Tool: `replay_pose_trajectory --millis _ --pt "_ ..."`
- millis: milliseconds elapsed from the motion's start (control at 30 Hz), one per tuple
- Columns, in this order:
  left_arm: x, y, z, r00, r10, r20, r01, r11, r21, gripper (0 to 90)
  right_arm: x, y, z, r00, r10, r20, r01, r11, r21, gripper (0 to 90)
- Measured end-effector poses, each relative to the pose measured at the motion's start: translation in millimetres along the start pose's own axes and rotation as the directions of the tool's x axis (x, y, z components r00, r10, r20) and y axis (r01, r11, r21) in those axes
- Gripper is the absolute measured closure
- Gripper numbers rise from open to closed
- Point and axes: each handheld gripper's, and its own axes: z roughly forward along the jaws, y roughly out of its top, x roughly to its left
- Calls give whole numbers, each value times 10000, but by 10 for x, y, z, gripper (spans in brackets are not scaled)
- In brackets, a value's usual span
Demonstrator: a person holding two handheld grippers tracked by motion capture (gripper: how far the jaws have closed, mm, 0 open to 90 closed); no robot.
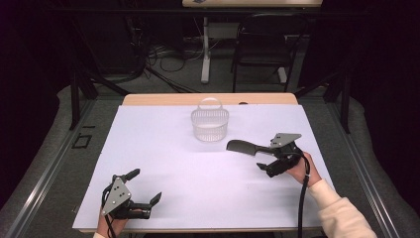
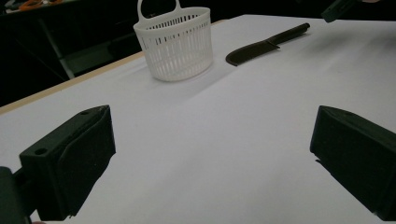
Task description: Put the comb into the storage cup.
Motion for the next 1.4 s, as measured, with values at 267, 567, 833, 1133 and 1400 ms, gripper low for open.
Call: replay_pose_trajectory --millis 267,567,833,1133,1400 --pt "0 1 -2 10000 19 -30 -19 10000 -30 0 -104 39 62 9996 -268 7 268 9988 408 0" --pt "0 2 -2 10000 22 -32 -22 10000 -47 0 -235 114 167 9987 -457 -229 480 9929 1089 0" --pt "3 2 -5 10000 31 -19 -31 10000 -30 0 -315 182 270 9962 -766 -415 827 9813 1740 19" --pt "2 3 -6 10000 40 -18 -40 10000 -9 1 -412 225 330 9955 -770 -544 881 9658 2439 1" --pt "0 3 -9 10000 25 -4 -25 10000 -11 0 -409 226 388 9909 -1166 -676 1319 9413 3106 156"
